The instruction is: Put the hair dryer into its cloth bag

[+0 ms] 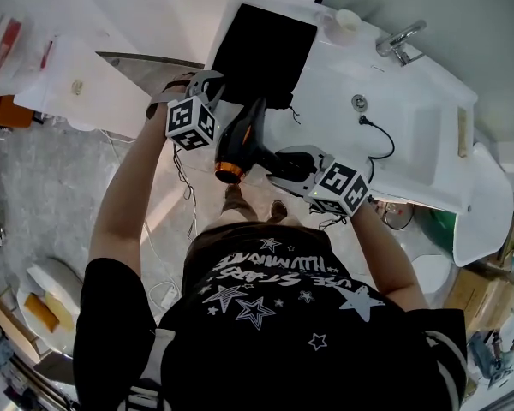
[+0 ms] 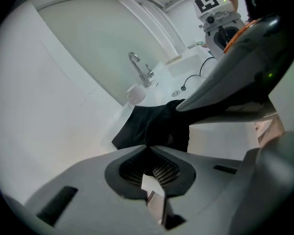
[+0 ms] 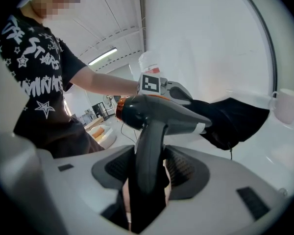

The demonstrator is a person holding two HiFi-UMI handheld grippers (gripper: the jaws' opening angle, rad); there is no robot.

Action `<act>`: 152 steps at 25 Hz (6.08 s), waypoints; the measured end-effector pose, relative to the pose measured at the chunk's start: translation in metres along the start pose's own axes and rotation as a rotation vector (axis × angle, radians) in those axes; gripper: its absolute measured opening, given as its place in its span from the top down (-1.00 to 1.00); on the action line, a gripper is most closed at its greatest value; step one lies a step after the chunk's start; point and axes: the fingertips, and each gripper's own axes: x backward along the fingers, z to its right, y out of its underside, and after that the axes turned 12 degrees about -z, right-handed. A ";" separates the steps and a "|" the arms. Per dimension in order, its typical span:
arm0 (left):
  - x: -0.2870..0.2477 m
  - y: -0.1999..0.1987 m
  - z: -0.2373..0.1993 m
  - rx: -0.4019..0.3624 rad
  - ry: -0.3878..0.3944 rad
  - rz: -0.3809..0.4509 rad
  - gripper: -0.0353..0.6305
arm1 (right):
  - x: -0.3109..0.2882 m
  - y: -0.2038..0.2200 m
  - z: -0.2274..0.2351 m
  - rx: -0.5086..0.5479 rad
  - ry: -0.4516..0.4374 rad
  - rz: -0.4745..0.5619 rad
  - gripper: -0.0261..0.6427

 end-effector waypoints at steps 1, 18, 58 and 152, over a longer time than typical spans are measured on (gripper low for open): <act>0.001 0.000 -0.001 0.003 0.008 0.006 0.82 | -0.001 0.001 0.004 0.005 0.010 -0.016 0.32; 0.009 -0.009 -0.023 0.067 0.063 0.098 0.82 | -0.023 -0.033 0.050 0.009 0.033 -0.039 0.32; 0.034 -0.025 -0.040 0.251 0.095 0.244 0.82 | -0.038 -0.079 0.241 -0.355 0.654 0.005 0.32; 0.148 -0.094 0.149 1.021 -0.088 0.166 0.86 | 0.141 0.086 0.076 -0.307 0.715 0.226 0.90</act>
